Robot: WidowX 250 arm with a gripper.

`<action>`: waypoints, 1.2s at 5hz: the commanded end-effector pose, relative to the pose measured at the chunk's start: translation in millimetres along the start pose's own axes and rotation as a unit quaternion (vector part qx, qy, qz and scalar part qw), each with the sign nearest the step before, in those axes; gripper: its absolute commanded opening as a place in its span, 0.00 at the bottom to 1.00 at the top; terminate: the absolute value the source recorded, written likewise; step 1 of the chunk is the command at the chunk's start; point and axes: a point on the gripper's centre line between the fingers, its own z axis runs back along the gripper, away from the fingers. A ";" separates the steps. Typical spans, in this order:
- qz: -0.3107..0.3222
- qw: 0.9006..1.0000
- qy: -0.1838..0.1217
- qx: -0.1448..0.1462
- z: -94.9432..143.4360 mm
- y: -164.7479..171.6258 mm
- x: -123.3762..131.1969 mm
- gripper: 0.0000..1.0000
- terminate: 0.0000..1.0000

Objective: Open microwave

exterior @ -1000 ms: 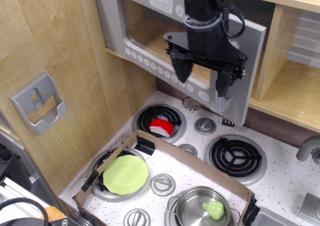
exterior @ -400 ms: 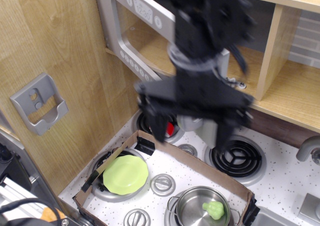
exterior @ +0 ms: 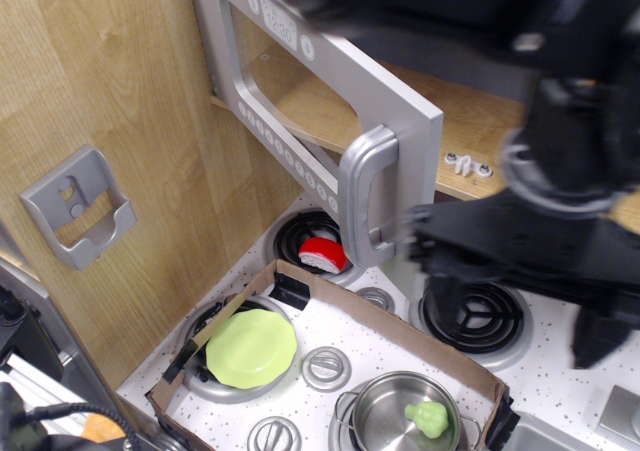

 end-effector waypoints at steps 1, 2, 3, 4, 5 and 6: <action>-0.143 0.986 -0.080 -0.039 4.7 -10.3 53.9 1.00 0.00; -0.218 0.970 -0.094 -0.054 -7.0 1.8 76.4 1.00 0.00; -0.246 0.963 -0.093 -0.055 -14.8 15.4 85.0 1.00 0.00; -0.189 0.979 -0.059 -0.047 -23.3 39.8 81.8 1.00 0.00; -0.133 0.989 -0.008 -0.056 -26.9 59.7 80.1 1.00 0.00; -0.124 0.991 0.004 -0.048 -29.3 78.2 80.6 1.00 0.00</action>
